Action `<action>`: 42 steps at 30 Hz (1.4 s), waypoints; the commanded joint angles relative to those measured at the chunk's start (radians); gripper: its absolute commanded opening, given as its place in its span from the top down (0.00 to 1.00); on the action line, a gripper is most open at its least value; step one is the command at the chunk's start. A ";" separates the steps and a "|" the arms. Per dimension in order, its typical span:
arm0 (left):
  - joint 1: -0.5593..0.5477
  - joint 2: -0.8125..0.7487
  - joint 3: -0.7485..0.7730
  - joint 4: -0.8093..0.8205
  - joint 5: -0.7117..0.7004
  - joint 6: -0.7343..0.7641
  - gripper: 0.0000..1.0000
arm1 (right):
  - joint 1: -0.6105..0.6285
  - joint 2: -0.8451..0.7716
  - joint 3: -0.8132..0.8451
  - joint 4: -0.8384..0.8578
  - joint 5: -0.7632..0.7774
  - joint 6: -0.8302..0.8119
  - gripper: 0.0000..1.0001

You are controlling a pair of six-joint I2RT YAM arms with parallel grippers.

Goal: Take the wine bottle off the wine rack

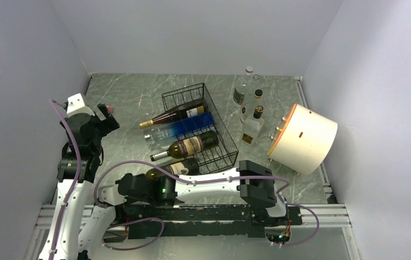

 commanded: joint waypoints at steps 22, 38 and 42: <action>0.015 0.002 0.006 0.012 0.057 0.005 0.01 | -0.134 -0.436 -0.419 0.650 0.189 0.512 1.00; 0.015 0.073 0.024 -0.045 0.502 -0.045 0.01 | -0.210 -0.556 -0.587 0.628 0.210 0.684 0.81; 0.015 0.034 0.032 -0.099 0.571 -0.119 0.01 | -0.211 -0.572 -0.614 0.633 0.216 0.678 0.61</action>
